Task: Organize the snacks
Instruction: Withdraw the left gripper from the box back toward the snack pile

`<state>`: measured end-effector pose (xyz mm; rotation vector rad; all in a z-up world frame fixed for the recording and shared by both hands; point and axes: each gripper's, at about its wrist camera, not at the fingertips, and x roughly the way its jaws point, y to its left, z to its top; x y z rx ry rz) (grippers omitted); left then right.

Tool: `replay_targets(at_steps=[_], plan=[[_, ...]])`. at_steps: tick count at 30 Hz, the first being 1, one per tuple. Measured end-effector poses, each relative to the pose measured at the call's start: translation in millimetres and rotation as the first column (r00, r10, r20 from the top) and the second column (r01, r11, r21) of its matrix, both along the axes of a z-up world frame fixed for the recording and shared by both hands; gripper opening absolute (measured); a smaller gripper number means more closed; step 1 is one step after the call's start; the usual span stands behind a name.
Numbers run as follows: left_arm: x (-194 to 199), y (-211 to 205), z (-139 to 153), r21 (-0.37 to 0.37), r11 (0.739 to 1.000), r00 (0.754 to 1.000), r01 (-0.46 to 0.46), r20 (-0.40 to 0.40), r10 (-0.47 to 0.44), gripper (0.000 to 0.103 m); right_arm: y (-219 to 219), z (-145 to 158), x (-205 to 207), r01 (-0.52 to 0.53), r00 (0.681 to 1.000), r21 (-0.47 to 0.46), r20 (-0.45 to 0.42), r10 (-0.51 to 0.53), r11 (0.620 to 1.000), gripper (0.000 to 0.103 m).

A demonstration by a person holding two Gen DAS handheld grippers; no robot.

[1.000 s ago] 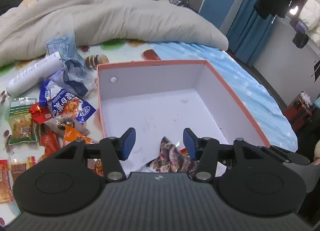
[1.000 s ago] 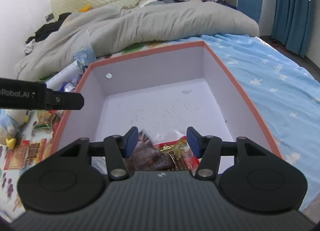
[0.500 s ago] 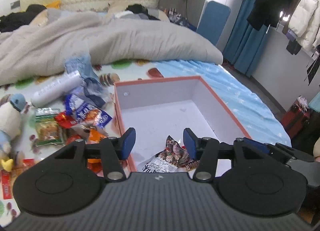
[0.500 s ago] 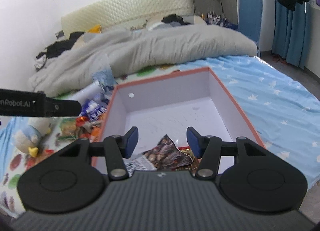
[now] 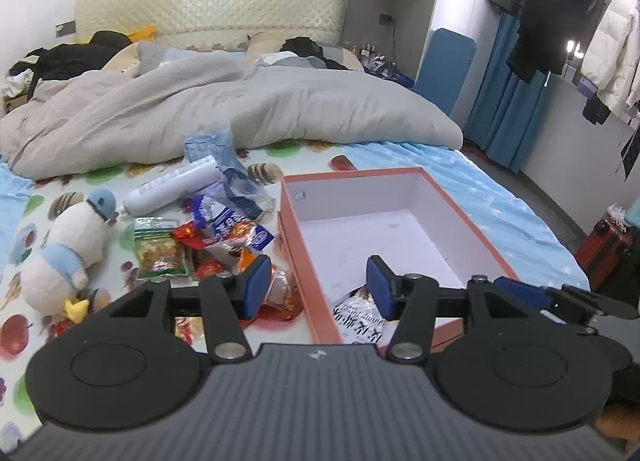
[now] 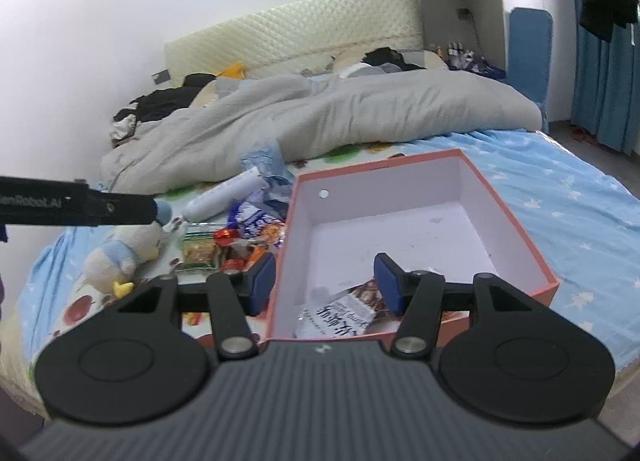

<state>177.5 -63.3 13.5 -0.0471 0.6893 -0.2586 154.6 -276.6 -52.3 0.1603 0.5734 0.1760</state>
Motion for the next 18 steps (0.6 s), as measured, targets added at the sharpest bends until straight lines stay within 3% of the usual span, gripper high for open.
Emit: replay_targets(at_steps=[18], plan=[[-65.7, 65.5, -14.3, -0.021, 0.989, 0.989, -0.147, -0.011, 0.147, 0.059, 42.9, -1.2, -33.3, -0.106, 0.994, -0.018, 0.028, 0.107, 0.994, 0.057]])
